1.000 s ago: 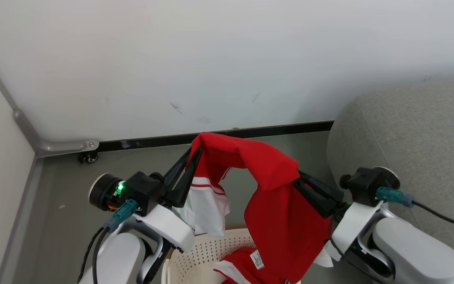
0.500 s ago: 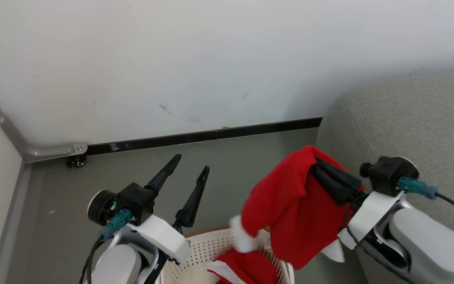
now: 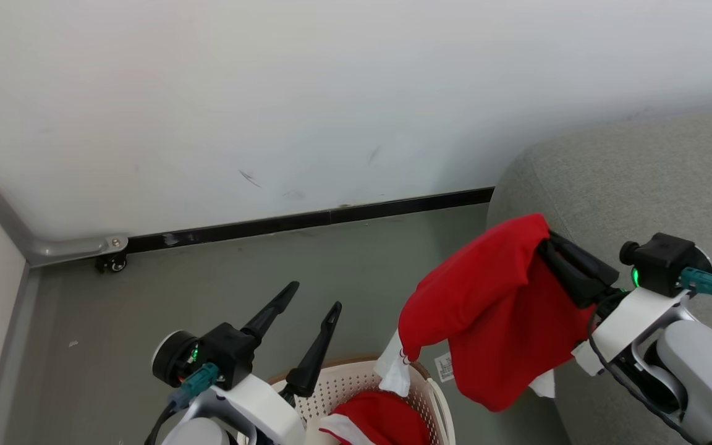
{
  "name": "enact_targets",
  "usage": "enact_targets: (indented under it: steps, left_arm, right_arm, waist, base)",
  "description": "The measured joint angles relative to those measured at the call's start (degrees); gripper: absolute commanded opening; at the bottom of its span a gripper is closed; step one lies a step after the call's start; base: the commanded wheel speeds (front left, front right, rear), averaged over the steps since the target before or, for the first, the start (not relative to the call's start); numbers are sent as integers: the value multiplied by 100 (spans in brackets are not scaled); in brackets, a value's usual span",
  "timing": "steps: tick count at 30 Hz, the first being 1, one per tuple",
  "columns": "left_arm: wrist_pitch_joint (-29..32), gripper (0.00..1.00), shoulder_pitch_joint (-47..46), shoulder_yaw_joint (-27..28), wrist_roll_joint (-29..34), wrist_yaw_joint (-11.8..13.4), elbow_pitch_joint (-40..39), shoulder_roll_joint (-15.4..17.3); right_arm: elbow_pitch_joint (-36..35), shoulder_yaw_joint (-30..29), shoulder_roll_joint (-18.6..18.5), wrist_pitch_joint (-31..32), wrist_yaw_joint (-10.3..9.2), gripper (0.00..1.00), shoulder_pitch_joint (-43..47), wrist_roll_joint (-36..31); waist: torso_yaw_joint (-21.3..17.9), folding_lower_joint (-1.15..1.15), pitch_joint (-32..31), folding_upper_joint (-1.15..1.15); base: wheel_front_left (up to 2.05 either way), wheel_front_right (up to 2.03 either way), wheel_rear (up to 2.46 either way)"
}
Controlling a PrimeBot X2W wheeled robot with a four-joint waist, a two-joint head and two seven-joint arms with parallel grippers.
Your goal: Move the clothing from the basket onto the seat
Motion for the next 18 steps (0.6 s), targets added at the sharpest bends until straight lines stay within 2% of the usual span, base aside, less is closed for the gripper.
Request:
enact_targets:
  steps: [18]
  left_arm:
    - [-23, 100, 247, -684, -153, -79, -323, -42]
  right_arm:
    - [-167, -744, -313, -1, 0, 0, 542, 7]
  waist:
    - [-405, 0, -83, 0]
  base:
    - [0, 0, 0]
